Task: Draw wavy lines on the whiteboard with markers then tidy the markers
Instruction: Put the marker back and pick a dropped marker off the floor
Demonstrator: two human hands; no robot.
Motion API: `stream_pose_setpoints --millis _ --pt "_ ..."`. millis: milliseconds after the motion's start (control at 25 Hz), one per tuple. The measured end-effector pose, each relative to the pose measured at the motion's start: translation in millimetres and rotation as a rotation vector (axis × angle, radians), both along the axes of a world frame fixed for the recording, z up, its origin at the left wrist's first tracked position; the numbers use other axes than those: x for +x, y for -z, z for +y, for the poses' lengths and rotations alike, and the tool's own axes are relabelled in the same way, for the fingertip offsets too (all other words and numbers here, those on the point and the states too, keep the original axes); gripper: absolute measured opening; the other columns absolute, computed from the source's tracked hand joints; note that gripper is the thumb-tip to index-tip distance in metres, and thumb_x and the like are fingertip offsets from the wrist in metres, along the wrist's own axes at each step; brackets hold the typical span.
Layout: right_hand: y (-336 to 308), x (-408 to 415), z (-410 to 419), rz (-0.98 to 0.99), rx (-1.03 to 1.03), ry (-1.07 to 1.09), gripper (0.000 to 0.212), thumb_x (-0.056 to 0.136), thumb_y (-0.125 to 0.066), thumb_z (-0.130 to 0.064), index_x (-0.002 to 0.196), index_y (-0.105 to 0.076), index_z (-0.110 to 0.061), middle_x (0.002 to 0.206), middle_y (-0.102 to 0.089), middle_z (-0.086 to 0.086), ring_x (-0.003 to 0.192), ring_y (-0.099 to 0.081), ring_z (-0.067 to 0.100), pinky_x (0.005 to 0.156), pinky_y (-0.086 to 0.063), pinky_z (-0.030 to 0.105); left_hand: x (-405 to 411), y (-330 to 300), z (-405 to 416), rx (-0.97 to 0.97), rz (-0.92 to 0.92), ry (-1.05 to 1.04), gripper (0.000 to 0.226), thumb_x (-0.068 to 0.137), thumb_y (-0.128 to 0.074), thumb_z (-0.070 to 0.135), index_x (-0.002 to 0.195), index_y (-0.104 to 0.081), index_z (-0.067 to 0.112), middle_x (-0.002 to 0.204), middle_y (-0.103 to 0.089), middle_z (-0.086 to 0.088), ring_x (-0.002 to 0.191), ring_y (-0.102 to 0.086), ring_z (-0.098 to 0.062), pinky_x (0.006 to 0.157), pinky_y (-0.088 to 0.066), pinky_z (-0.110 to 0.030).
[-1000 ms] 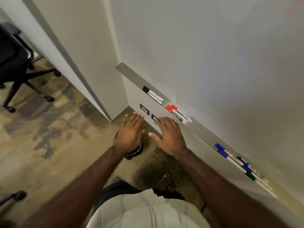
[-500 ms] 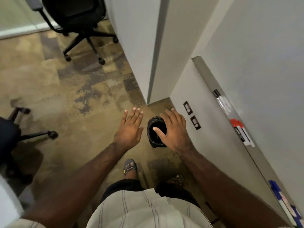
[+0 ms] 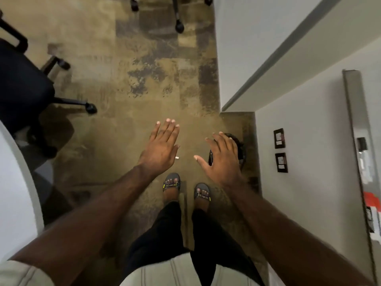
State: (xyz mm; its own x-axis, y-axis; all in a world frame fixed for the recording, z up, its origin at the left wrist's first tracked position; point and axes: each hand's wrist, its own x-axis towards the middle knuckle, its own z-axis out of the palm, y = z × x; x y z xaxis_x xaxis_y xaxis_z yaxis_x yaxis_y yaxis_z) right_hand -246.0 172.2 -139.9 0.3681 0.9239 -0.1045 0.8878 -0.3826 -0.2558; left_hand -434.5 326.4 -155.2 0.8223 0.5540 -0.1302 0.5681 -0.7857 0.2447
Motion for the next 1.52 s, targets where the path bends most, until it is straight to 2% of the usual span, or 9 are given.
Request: stream_pose_setpoints --millis 360,560,720,920,1120,1400,1520 --pt "209 -25 23 0.040 -0.039 -0.226 0.055 0.097 -0.061 -0.057 0.131 -0.065 -0.014 0.138 -0.061 0.008 0.138 -0.049 0.032 0.116 -0.036 0.051 -52 188 -8 -0.035 0.124 -0.144 0.064 0.105 -0.034 0.035 0.158 -0.033 -0.001 0.165 -0.031 -0.021 0.157 -0.023 -0.034 0.128 -0.021 -0.054" --pt "324 -35 33 0.074 -0.108 -0.261 0.047 0.091 -0.067 -0.040 0.131 -0.063 -0.016 0.137 -0.059 0.008 0.133 -0.051 0.031 0.110 -0.042 0.046 -70 303 -22 -0.099 0.180 -0.217 0.066 0.107 -0.035 0.037 0.161 -0.023 0.000 0.170 -0.020 -0.020 0.160 -0.013 -0.033 0.130 -0.013 -0.052" --pt "411 -39 43 0.094 -0.149 -0.304 0.045 0.086 -0.076 -0.036 0.124 -0.068 -0.015 0.125 -0.065 0.007 0.119 -0.057 0.031 0.101 -0.046 0.045 -79 386 -27 -0.117 0.220 -0.237 0.069 0.108 -0.039 0.038 0.162 -0.018 0.001 0.171 -0.016 -0.019 0.160 -0.009 -0.032 0.131 -0.009 -0.051" --pt "502 -43 64 0.106 -0.202 -0.356 0.038 0.083 -0.079 -0.033 0.115 -0.071 -0.014 0.109 -0.068 0.008 0.104 -0.061 0.034 0.090 -0.053 0.046 -80 473 -25 -0.117 0.237 -0.219 0.069 0.106 -0.043 0.038 0.161 -0.024 0.001 0.169 -0.023 -0.020 0.159 -0.014 -0.032 0.130 -0.014 -0.052" --pt "579 -54 83 0.129 -0.311 -0.418 0.030 0.081 -0.081 -0.034 0.100 -0.073 -0.013 0.096 -0.069 0.011 0.094 -0.061 0.038 0.080 -0.054 0.044 -83 537 -29 -0.146 0.256 -0.253 0.074 0.103 -0.046 0.039 0.162 -0.020 0.001 0.170 -0.020 -0.019 0.160 -0.012 -0.032 0.130 -0.012 -0.051" --pt "628 -76 102 0.146 -0.505 -0.378 0.041 0.084 -0.081 -0.038 0.114 -0.068 -0.013 0.113 -0.065 0.014 0.109 -0.059 0.037 0.090 -0.052 0.044 -104 578 -38 -0.156 0.276 -0.270 0.076 0.103 -0.045 0.040 0.162 -0.017 0.001 0.171 -0.016 -0.019 0.160 -0.010 -0.033 0.130 -0.009 -0.051" --pt "642 -80 105 0.142 -0.534 -0.336 0.030 0.090 -0.075 -0.027 0.114 -0.066 -0.010 0.116 -0.064 0.016 0.109 -0.060 0.039 0.089 -0.052 0.044 -111 582 -40 -0.156 0.277 -0.272 0.076 0.104 -0.041 0.041 0.163 -0.015 0.001 0.171 -0.014 -0.019 0.160 -0.008 -0.032 0.130 -0.008 -0.051"
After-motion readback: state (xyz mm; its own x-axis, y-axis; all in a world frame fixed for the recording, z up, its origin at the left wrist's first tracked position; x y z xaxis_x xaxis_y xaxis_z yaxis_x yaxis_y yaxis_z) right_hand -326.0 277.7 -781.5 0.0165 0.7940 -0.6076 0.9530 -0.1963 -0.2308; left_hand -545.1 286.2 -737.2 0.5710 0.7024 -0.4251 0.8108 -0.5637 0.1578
